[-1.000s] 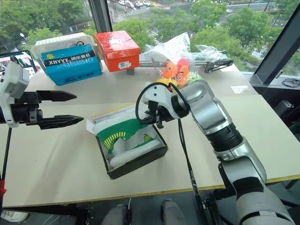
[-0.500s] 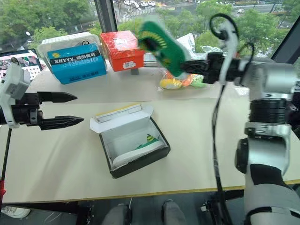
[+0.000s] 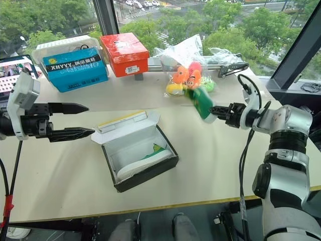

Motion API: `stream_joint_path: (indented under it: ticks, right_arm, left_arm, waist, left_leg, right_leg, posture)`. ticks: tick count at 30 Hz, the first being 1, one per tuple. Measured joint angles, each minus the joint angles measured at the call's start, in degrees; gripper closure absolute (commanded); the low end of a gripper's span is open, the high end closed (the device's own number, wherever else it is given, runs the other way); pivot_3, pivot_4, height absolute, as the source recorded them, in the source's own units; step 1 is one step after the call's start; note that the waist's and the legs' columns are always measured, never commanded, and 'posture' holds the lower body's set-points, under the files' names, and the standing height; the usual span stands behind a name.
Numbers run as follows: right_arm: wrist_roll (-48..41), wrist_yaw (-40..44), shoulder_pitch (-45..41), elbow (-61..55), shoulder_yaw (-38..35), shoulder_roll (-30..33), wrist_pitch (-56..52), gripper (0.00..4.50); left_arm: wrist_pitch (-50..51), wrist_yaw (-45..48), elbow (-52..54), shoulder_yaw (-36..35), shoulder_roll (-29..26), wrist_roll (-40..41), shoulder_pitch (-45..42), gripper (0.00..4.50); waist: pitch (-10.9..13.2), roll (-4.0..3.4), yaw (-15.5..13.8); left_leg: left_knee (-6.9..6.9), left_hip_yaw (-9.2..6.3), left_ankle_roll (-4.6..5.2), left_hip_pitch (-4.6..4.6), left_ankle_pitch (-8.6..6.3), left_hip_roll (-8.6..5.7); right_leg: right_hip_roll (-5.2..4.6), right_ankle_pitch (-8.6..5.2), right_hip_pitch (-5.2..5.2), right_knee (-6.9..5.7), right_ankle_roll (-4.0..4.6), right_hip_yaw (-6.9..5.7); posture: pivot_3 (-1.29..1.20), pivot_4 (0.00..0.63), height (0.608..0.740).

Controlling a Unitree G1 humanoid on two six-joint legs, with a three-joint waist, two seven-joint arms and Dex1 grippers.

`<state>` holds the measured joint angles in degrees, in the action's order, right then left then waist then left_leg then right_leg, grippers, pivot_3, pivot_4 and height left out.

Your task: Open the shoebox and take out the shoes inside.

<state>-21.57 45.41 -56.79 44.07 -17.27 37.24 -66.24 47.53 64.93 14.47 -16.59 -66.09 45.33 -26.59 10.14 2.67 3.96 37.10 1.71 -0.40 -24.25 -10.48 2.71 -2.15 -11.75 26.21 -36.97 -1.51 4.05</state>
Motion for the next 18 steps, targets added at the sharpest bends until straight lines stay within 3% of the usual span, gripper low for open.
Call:
stream_joint_path:
  ticks: [1, 2, 9, 14, 18]
  right_arm:
    - [0.38, -0.02, 0.22, 1.15, 0.97, 0.12, 0.45, 0.13]
    - [0.62, -0.05, 0.24, 2.59, 1.23, 0.31, 1.53, 0.02]
    - [4.99, -0.90, -2.31, 7.45, 3.93, 6.13, 10.03, 0.02]
    - [11.51, -1.75, -3.96, 8.73, 9.87, 8.87, 20.64, 0.02]
    - [13.67, 1.17, -7.13, 5.50, 13.65, 9.13, 23.18, 0.02]
  left_arm:
    - [0.00, 0.02, -0.08, 0.02, 0.00, 0.00, -0.11, 0.00]
    - [0.00, 0.02, -0.15, 0.12, 0.02, -0.01, -0.16, 0.00]
    - [0.15, 0.01, 0.04, 0.08, 0.02, -0.01, 0.43, 0.00]
    - [0.29, -0.01, 0.44, -0.25, -0.01, 0.00, 0.63, 0.00]
    - [0.29, 0.01, 0.49, -0.27, -0.02, -0.01, 0.64, 0.00]
  waist:
    - [0.00, 0.00, 0.03]
    - [0.00, 0.00, 0.08]
    - [0.00, 0.00, 0.03]
    - [0.00, 0.00, 0.34]
    - [0.01, -0.01, 0.77]
  left_leg:
    - [0.00, 0.00, 0.00, 0.00, 0.00, 0.00]
    - [0.00, 0.01, 0.00, 0.01, 0.00, -0.01]
    - [0.01, 0.01, 0.00, 0.05, 0.00, 0.00]
    - [-0.02, 0.02, 0.00, 0.06, 0.00, 0.00]
    - [-0.02, 0.02, 0.00, 0.09, 0.00, 0.00]
  right_leg:
    - [0.00, 0.00, 0.00, 0.00, 0.00, 0.00]
    - [0.00, 0.01, 0.00, 0.00, -0.01, 0.02]
    - [0.00, 0.00, -0.03, 0.00, -0.03, 0.01]
    - [0.00, 0.00, -0.01, 0.00, -0.04, 0.03]
    - [0.01, 0.00, -0.01, -0.04, -0.03, 0.05]
  posture:
    - [0.00, 0.150, 0.740]
    - [0.00, 0.150, 0.740]
    - [0.00, 0.150, 0.740]
    - [0.00, 0.150, 0.740]
    - [0.00, 0.150, 0.740]
